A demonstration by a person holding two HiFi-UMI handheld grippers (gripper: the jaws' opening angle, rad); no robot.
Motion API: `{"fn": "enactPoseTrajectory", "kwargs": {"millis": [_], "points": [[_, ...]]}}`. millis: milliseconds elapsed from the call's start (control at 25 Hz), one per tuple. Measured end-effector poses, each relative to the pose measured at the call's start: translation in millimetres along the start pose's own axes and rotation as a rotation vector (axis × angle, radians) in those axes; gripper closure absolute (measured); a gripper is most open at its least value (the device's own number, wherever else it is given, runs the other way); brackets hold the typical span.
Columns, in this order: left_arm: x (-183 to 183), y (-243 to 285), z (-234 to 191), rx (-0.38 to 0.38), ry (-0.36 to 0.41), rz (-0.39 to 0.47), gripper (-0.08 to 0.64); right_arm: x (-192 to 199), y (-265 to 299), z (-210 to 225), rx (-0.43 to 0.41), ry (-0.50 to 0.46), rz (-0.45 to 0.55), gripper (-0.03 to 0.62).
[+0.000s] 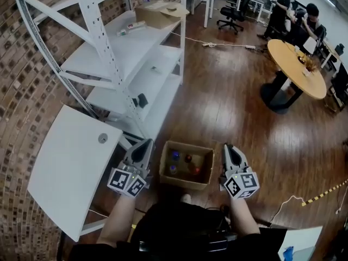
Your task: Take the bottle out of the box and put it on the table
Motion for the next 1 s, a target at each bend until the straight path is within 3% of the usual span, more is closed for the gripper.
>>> {"fn": "enactPoseTrajectory", "kwargs": {"millis": [200, 480, 680, 1000], "points": [[1, 12, 4, 0.002, 0.015, -0.017, 0.56, 6, 3, 19, 0.023, 0.016, -0.009, 0.588], [-7, 18, -10, -0.008, 0.01, -0.011, 0.56, -5, 7, 3, 0.029, -0.006, 0.004, 0.588], [-1, 22, -15, 0.004, 0.004, -0.061, 0.56, 1, 8, -2, 0.042, -0.049, -0.036, 0.588], [37, 20, -28, -0.003, -0.036, -0.17, 0.56, 45, 21, -9, 0.051, -0.003, -0.16, 0.588]]}}
Point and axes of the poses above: the fingertips, and each gripper's own axes: y forward along the fingers, z to its right, x out of its underside, the point moved 8 cm from there along -y, backward along the fingers, and after that the axes turned 12 degrees about -z, right-handed, at the moved point
